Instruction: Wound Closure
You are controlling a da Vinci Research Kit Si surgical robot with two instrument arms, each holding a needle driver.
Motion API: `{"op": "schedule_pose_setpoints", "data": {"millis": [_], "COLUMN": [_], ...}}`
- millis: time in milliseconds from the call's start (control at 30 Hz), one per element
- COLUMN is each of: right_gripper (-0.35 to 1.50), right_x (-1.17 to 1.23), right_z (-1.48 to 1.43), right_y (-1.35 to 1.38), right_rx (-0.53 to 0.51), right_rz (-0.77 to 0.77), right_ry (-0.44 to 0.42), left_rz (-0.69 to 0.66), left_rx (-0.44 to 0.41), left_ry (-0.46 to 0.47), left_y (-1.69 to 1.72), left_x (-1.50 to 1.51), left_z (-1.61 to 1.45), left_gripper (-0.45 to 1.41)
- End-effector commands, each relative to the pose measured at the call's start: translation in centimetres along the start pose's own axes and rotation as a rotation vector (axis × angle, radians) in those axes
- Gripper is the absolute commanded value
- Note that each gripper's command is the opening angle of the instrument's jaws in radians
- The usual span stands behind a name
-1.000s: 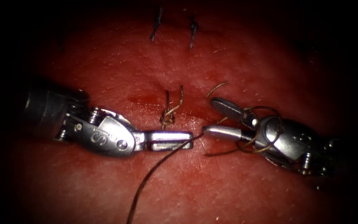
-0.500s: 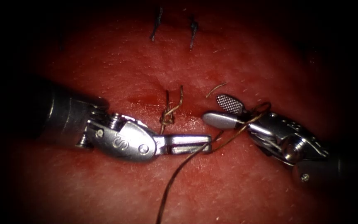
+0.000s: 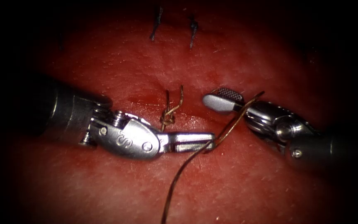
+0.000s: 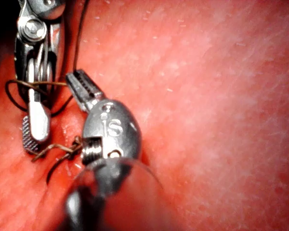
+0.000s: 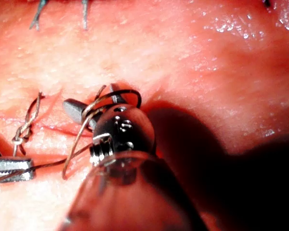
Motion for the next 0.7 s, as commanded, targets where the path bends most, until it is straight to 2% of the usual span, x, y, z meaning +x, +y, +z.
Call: {"op": "schedule_pose_setpoints", "data": {"millis": [33,133,267,400,467,533,567,600,700], "right_gripper": [0.84,0.96,0.98,0.78,0.74,0.57,0.57,0.44,0.20], "right_x": [-0.12,-0.22,-0.23,-0.18,-0.16,-0.13,-0.13,-0.13,-0.12], "right_z": [0.14,0.27,0.33,0.33,0.32,0.30,0.30,0.30,0.32], "right_y": [0.01,-0.01,-0.06,-0.07,-0.07,-0.08,-0.08,-0.08,-0.08], "right_rx": [0.002,-0.011,-0.014,0.007,0.012,0.010,0.010,0.007,0.001], "right_rz": [-0.001,-0.004,-0.008,0.001,0.002,0.001,0.001,0.001,-0.010], "right_ry": [-0.014,-0.056,-0.055,-0.022,-0.015,-0.002,-0.002,-0.001,0.003], "left_rz": [-0.001,0.000,0.002,0.003,0.004,0.005,0.005,0.006,0.007], "left_rx": [0.001,0.003,0.004,0.004,0.005,0.005,0.005,0.005,0.006], "left_ry": [-0.001,-0.001,0.000,0.002,0.002,0.004,0.004,0.004,0.004], "left_y": [-0.05,-0.07,-0.10,-0.15,-0.16,-0.19,-0.19,-0.20,-0.22], "left_x": [0.05,0.05,0.06,0.05,0.05,0.05,0.05,0.06,0.06], "left_z": [0.03,0.01,0.00,-0.05,-0.07,-0.09,-0.09,-0.10,-0.11], "left_gripper": [-0.45,-0.45,-0.45,-0.45,-0.45,-0.45,-0.45,-0.45,-0.45]}}
